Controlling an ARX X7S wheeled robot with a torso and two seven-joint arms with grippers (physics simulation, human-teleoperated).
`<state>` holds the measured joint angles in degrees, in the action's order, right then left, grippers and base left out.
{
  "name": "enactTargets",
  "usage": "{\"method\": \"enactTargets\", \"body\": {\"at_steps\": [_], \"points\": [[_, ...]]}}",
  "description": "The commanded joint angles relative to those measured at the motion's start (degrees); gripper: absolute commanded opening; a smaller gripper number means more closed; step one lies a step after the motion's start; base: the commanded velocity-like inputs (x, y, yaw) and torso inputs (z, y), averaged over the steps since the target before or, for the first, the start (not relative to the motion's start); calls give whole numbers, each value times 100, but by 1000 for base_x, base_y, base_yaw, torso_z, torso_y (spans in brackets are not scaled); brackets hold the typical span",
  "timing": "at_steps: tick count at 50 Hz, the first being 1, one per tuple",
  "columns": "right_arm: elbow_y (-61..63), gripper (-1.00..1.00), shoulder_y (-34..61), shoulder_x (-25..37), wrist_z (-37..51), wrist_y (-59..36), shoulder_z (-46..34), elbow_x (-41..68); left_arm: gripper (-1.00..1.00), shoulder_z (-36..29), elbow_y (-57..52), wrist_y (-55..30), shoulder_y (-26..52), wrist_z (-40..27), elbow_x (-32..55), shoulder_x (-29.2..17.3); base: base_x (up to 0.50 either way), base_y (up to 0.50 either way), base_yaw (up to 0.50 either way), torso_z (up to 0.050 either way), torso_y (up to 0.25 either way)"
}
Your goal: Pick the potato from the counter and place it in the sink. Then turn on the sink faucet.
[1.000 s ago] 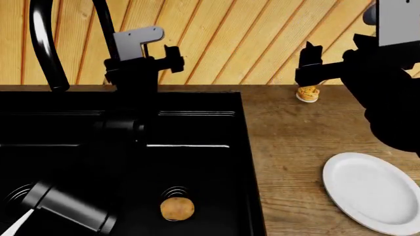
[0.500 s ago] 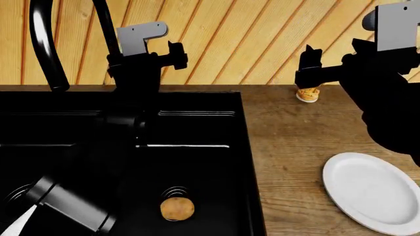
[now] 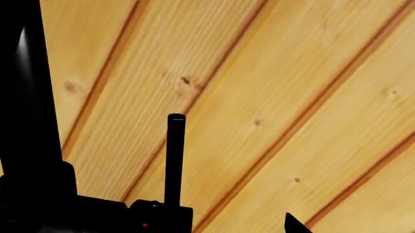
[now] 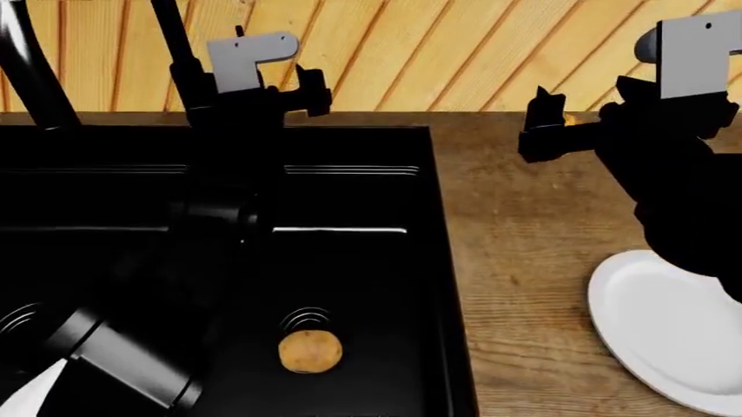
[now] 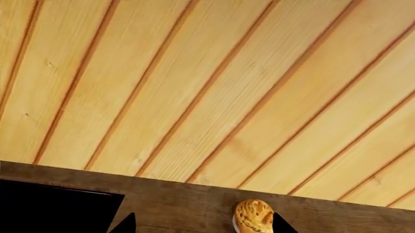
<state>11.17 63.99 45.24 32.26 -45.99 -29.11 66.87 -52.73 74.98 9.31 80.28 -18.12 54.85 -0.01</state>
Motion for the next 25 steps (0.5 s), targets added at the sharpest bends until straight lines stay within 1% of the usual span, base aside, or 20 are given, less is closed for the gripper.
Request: {"method": "enactTargets", "body": {"at_steps": [1, 3, 5, 7, 9, 10, 12, 16, 19, 22, 25], "points": [[13, 100, -68, 11, -46, 46, -14, -16, 100, 354, 0, -22, 28, 89, -55, 0, 0, 0, 0, 0, 0], [25, 100, -81, 17, -59, 54, -17, -18, 100, 278, 0, 67, 60, 220, 37, 0, 0, 0, 0, 0, 0], [2, 100, -85, -5, -83, 65, -37, -40, 100, 62, -1, 247, 103, 373, 349, 0, 0, 0, 0, 0, 0], [-10, 100, -71, -20, -97, 62, -51, -51, 100, -167, -1, 348, 122, 352, 576, 0, 0, 0, 0, 0, 0], [-8, 100, -57, -28, -108, 59, -60, -56, 100, -234, -1, 439, 168, 308, 715, 0, 0, 0, 0, 0, 0], [-5, 100, -64, -28, -120, 62, -63, -55, 100, -315, -1, 652, 156, 258, 689, 0, 0, 0, 0, 0, 0], [-1, 100, -79, -21, -119, 68, -60, -51, 100, -393, -1, 615, 165, 317, 819, 0, 0, 0, 0, 0, 0], [4, 100, -102, -20, -120, 76, -62, -47, 100, -757, -3, 878, 172, 443, 1203, 0, 0, 0, 0, 0, 0], [8, 100, -113, -20, -116, 86, -46, -27, 100, -1128, -3, 1087, 232, 360, 1535, 0, 0, 0, 0, 0, 0], [23, 100, -131, -13, -119, 95, -46, -24, 100, -1480, -2, 1242, 245, 140, 1629, 0, 0, 0, 0, 0, 0], [18, 100, -151, -13, -123, 113, -39, -21, 100, -1693, -2, 1171, 248, 109, 1741, 0, 0, 0, 0, 0, 0]]}}
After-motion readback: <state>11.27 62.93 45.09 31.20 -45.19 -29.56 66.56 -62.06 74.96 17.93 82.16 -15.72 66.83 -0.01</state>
